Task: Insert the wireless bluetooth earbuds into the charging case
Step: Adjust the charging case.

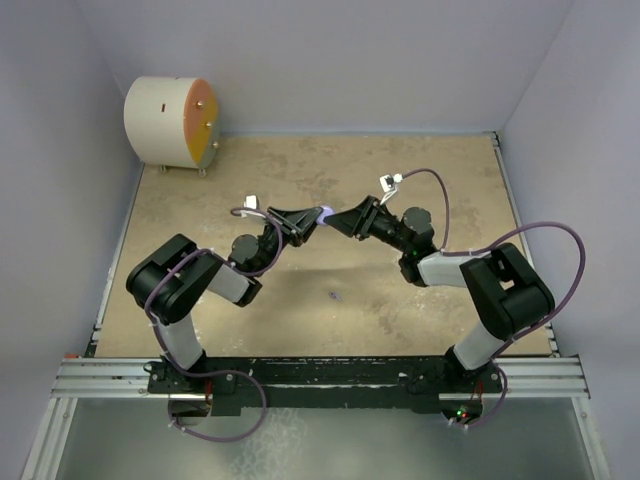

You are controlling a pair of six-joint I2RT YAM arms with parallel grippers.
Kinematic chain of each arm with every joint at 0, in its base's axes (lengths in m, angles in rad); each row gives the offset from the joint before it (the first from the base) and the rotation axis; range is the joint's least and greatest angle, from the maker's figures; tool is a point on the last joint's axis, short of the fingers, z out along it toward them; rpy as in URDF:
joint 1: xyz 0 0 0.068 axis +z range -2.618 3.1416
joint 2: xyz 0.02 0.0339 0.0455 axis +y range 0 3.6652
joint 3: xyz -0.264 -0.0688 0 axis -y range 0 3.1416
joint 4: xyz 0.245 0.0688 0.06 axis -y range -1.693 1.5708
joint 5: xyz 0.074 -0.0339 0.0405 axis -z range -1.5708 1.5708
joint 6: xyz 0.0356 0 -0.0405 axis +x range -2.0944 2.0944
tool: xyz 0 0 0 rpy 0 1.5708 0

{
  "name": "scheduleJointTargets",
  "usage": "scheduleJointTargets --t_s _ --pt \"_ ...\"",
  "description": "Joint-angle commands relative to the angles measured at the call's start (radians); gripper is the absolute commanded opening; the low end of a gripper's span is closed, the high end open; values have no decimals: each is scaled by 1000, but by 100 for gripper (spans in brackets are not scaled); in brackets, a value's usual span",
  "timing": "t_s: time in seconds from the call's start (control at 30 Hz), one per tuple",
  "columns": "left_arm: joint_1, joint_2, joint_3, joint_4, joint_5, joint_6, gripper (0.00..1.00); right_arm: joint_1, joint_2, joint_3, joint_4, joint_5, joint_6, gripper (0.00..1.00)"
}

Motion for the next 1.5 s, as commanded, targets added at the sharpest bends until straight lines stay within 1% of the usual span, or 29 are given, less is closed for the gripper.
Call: scheduleJointTargets --t_s 0.0,0.27,0.4,0.53,0.6,1.0,1.17,1.47 --pt "-7 -43 33 216 12 28 0 -6 -12 24 83 -29 18 47" --pt "-12 -38 33 217 16 32 0 -14 -7 17 119 -37 42 34" --pt "-14 -39 33 217 14 37 0 -15 -2 15 133 -39 50 25" --pt "-14 -37 36 217 13 38 0 -15 0 14 136 -43 54 20" --pt "-14 -36 37 216 12 38 2 -16 0 13 139 -43 57 19" --pt "-14 -41 30 216 -1 48 23 -25 8 -1 161 -54 73 14" --pt "-14 -44 28 217 -4 53 30 -26 9 -1 165 -58 75 13" --pt "-14 -46 22 217 -14 57 31 -30 11 -9 169 -59 77 13"
